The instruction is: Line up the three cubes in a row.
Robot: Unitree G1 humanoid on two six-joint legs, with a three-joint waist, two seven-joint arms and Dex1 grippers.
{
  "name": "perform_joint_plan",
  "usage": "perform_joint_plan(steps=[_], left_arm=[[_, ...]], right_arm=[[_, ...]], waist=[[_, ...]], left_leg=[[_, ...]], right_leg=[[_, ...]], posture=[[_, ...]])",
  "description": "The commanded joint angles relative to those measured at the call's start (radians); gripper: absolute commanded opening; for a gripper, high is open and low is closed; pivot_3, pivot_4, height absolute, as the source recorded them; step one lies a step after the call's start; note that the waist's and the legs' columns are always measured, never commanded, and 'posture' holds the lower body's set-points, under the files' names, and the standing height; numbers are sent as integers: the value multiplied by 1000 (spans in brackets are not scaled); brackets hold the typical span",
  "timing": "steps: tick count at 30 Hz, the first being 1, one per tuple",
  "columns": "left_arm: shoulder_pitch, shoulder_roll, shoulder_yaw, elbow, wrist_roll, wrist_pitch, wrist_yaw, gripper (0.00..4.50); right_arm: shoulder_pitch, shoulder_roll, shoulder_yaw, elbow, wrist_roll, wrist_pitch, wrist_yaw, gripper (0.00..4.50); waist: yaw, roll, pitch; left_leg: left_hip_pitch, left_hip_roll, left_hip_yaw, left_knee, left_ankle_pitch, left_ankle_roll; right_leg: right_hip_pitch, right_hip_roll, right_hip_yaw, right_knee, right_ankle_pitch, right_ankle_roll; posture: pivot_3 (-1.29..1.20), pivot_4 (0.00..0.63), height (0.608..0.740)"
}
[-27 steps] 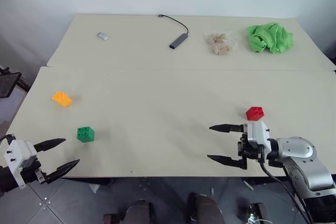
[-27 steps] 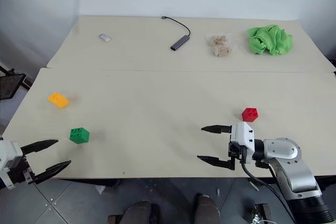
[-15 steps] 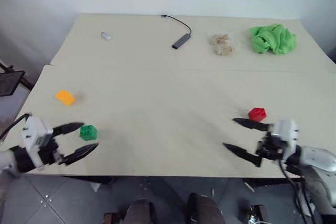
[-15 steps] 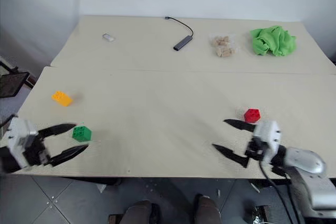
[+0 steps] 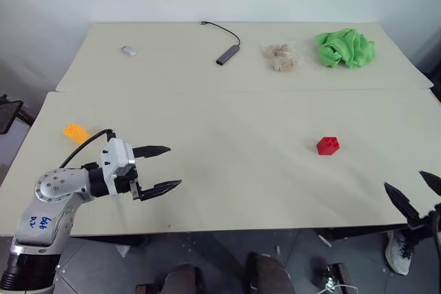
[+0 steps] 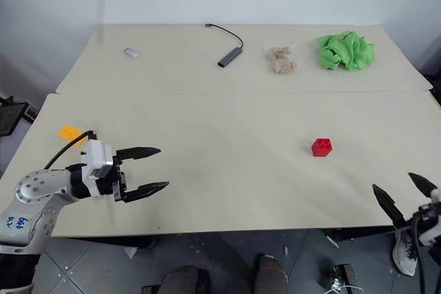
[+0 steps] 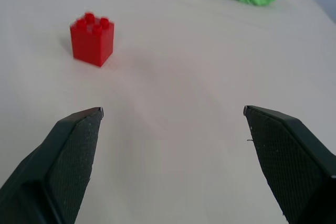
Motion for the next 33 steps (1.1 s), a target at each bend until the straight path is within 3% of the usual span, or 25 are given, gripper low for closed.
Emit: perform_joint_plan(steps=[1, 6, 9, 14, 20, 23, 29, 30, 33], left_arm=[[-12, -8, -3, 3, 3, -13, -3, 4454], [-13, 1, -24, 19, 24, -15, -23, 4454], [-17, -6, -32, 18, 31, -12, -21, 4454], [-26, -17, -38, 15, 37, -8, -7, 4454], [-29, -16, -41, 12, 37, -5, 0, 4454], [-35, -12, -39, 17, 39, -8, 2, 4500], [-28, -6, -22, 15, 39, -11, 9, 4500], [-20, -2, -11, 8, 33, -5, 12, 4500], [21, -4, 26, -25, 19, 6, 38, 4500]], right_arm=[[-66, -94, 83, -114, -41, 242, -133, 4500], [-278, -112, 171, -175, -3, 563, -324, 4500], [-337, -87, 229, -196, -27, 639, -379, 4500], [-424, 8, 331, -182, -95, 650, -484, 4500], [-484, 56, 364, -97, -149, 617, -518, 4500], [-494, 63, 369, -79, -148, 617, -503, 3899], [-487, 39, 378, -97, -126, 642, -429, 1932], [-481, 22, 383, -108, -101, 630, -362, 1604], [-500, -53, 476, -124, -52, 447, -10, 1501]], waist=[[-5, 1, 0], [-2, 1, 0], [13, 1, 0], [23, 1, 0], [19, 1, 0], [19, 1, 0], [19, 1, 0], [19, 1, 0], [17, 2, 0]], left_leg=[[0, 0, 0, 0, 0, 0], [-2, 0, -2, 4, 0, 0], [-3, 0, -3, 4, 0, 0], [-4, 0, -3, 5, 0, 0], [-4, 0, -2, 5, 0, 0], [-4, 0, -2, 5, 0, 0], [-4, 0, -2, 5, 0, 0], [-4, 0, -2, 5, 0, 0], [-4, 0, -2, 5, 0, 0]], right_leg=[[0, 0, 0, 1, 0, 0], [-1, 0, -1, 3, 0, 0], [-1, 0, -2, 3, 0, 0], [-2, 0, -2, 3, 0, 0], [-2, 0, -2, 3, 0, 0], [-2, 0, -2, 3, 0, 0], [-2, 0, -2, 3, 0, 0], [-2, 0, -2, 3, 0, 0], [-2, 0, -2, 2, 0, 0]], posture=[[0, 150, 740], [0, 150, 740], [0, 150, 740], [0, 150, 740], [0, 150, 740], [0, 150, 740], [0, 150, 740], [0, 150, 740], [0, 150, 740]])
